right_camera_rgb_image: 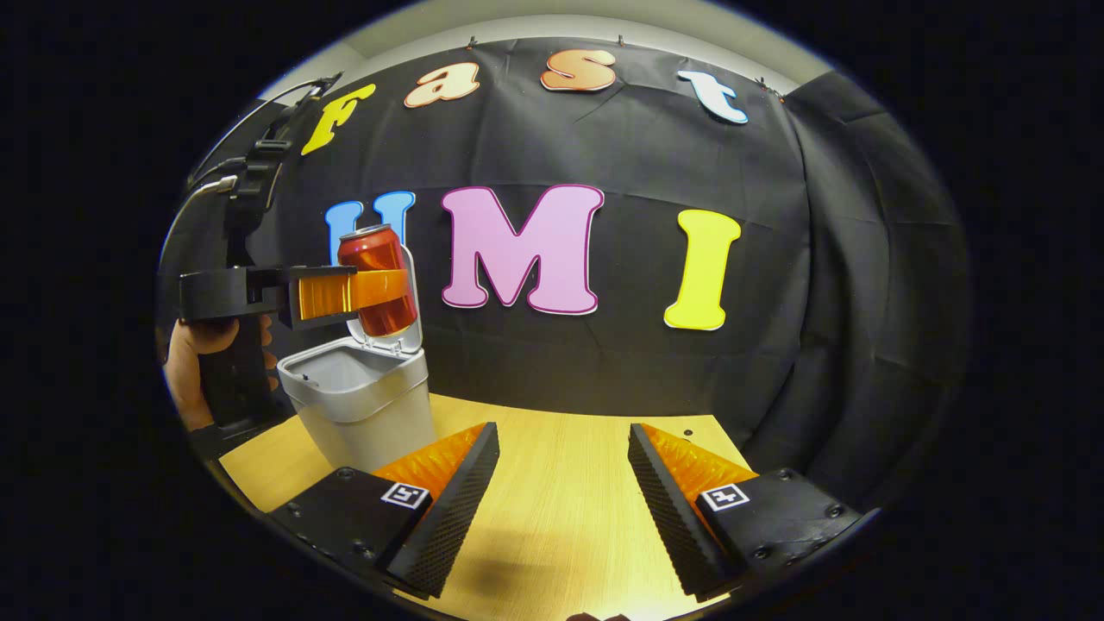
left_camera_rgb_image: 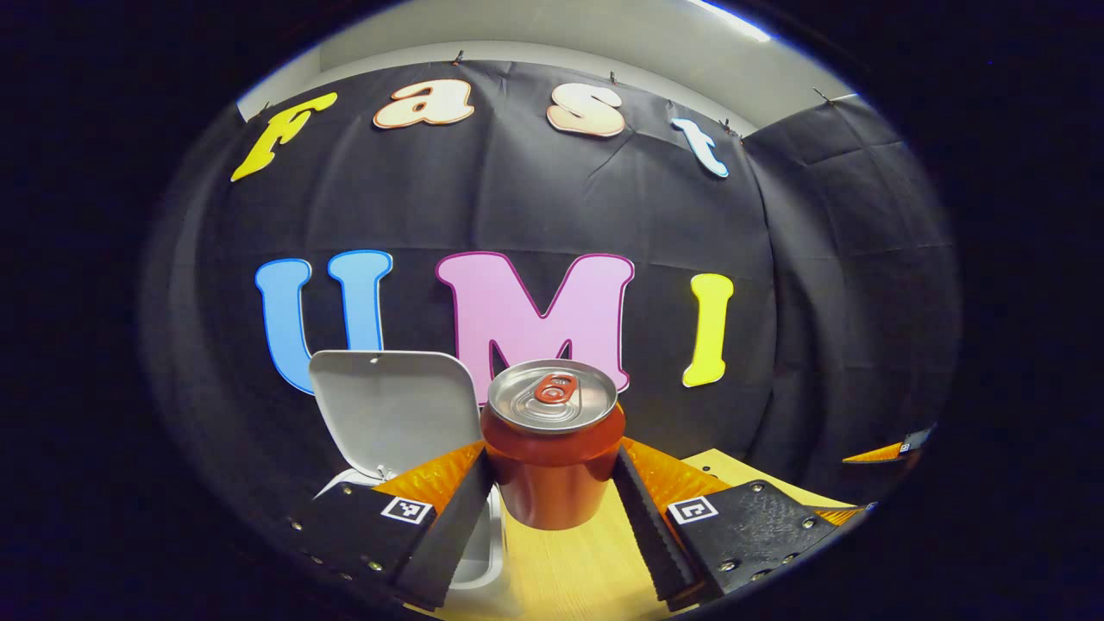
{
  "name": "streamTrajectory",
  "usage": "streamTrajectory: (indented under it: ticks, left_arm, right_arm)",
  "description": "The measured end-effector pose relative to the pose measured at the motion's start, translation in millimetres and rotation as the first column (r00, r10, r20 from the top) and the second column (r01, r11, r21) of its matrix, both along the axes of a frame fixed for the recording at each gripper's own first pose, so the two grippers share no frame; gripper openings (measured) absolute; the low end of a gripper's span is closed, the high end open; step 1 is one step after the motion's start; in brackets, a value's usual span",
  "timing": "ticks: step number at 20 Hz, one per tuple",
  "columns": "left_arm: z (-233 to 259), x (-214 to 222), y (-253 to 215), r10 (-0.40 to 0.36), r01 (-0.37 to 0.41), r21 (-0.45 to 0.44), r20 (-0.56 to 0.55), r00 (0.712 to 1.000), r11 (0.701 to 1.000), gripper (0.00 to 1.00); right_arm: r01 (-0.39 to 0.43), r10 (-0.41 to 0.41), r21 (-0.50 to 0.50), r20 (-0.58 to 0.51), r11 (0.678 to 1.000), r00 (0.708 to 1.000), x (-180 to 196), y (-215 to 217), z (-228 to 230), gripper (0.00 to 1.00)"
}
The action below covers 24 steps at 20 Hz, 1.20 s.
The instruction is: Press the lid of the desktop garbage bin to open it, pick up the crumpled paper on the desktop and throw it into the bin, then pick up the pop can on the desktop and drop it into the bin, and finally close the garbage bin lid.
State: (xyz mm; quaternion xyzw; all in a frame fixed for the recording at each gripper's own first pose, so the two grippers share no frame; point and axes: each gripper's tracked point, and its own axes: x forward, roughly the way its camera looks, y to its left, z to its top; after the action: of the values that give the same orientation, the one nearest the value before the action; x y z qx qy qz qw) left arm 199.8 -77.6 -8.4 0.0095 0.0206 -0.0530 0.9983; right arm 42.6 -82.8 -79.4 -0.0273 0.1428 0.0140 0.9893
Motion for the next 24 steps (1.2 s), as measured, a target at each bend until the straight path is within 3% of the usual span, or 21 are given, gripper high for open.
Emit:
streamTrajectory:
  ticks: [4,11,24]
  left_arm:
    - [-5,1,43,0.071,-0.071,0.024,-0.015,0.997,0.997,0.84]
    - [-46,4,124,0.18,-0.182,-0.014,-0.103,0.978,0.983,0.84]
    - [-83,17,153,0.23,-0.24,-0.037,-0.169,0.958,0.97,0.86]
  right_arm:
    - [-0.007,0.007,-0.006,0.02,1.0,1.0,-3,5,7,0.98]
    - [0.013,-0.012,-0.019,0.033,1.0,0.999,-2,7,10,0.98]
    - [0.011,-0.011,-0.043,0.007,0.999,1.0,7,17,-1,0.98]
